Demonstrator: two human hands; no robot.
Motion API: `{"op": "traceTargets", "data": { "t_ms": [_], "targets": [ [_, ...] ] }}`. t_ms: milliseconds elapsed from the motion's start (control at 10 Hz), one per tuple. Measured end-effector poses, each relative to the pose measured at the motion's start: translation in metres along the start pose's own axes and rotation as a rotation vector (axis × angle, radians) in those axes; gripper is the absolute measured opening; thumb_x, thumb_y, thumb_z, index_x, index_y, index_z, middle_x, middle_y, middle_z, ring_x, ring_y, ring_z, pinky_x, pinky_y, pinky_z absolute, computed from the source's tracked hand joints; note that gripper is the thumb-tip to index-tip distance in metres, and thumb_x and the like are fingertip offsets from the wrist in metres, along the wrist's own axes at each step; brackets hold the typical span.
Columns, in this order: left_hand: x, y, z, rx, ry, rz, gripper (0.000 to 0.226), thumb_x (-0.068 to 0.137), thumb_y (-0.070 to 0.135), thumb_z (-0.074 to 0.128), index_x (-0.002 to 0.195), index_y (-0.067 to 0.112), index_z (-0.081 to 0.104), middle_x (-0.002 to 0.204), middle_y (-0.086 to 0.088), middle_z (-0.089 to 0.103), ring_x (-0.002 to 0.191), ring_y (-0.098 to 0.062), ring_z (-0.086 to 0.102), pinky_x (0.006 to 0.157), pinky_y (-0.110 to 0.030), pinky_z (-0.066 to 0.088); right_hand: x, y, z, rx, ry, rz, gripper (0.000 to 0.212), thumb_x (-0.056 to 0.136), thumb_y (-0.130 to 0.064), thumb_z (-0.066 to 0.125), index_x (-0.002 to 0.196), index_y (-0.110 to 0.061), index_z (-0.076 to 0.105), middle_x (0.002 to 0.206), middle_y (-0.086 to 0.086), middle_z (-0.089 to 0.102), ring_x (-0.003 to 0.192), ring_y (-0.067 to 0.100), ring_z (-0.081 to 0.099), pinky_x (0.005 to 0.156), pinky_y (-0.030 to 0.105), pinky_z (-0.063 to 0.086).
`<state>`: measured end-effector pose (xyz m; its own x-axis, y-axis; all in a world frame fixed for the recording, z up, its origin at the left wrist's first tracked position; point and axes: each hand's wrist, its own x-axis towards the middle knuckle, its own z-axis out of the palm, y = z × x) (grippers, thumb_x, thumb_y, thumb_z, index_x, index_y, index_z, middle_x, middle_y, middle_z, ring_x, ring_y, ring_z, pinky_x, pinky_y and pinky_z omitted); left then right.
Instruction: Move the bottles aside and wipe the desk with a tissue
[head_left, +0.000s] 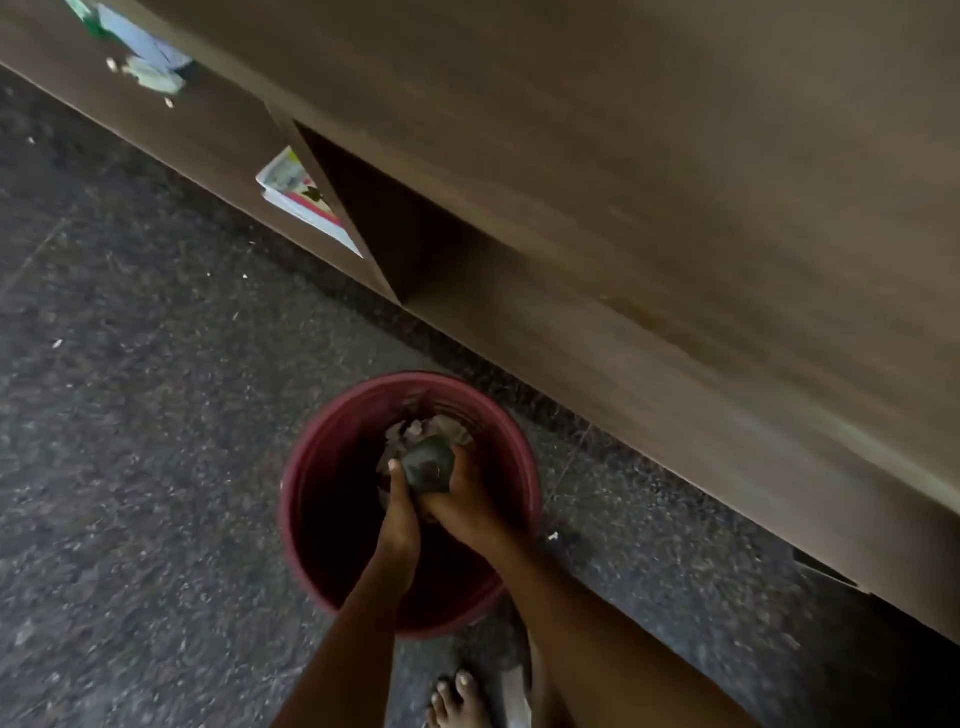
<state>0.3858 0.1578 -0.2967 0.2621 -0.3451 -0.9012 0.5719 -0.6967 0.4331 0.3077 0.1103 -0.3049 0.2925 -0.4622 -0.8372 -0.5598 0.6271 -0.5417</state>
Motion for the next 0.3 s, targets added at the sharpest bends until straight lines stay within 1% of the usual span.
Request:
{"op": "traceTargets", "data": {
  "t_ms": [100, 200, 300],
  "targets": [
    [0.005, -0.001, 0.001, -0.022, 0.034, 0.001, 0.073, 0.091, 0.067, 0.023, 0.131, 0.015, 0.056, 0.118, -0.009, 0.067, 0.109, -0.022, 0.062, 0.094, -0.037, 0.047, 0.01, 0.002, 0.005, 0.038, -0.055, 0.076, 0.104, 0.057, -0.053, 0.07, 0.145, -0.04, 0.016, 0.145, 0.0, 0.044, 0.124, 0.023, 0.052, 0.095, 0.046, 0.052],
    [-0.015, 0.009, 0.003, 0.046, 0.074, 0.006, 0.072, 0.092, 0.068, 0.023, 0.125, 0.015, 0.058, 0.108, -0.011, 0.069, 0.102, -0.026, 0.064, 0.089, -0.039, 0.05, -0.016, -0.02, -0.004, 0.071, -0.023, 0.078, 0.108, 0.056, -0.053, 0.068, 0.148, -0.04, 0.013, 0.148, 0.002, 0.04, 0.127, 0.026, 0.049, 0.097, 0.045, 0.05],
    [-0.055, 0.017, 0.003, 0.199, 0.082, 0.029, 0.092, 0.072, 0.086, 0.035, 0.134, 0.02, 0.052, 0.123, -0.012, 0.064, 0.114, -0.029, 0.06, 0.104, -0.049, 0.043, -0.068, -0.042, -0.021, 0.037, 0.078, 0.008, 0.097, 0.069, -0.04, 0.067, 0.152, -0.031, 0.016, 0.151, 0.004, 0.036, 0.135, 0.026, 0.041, 0.108, 0.042, 0.039]
  ]
}}
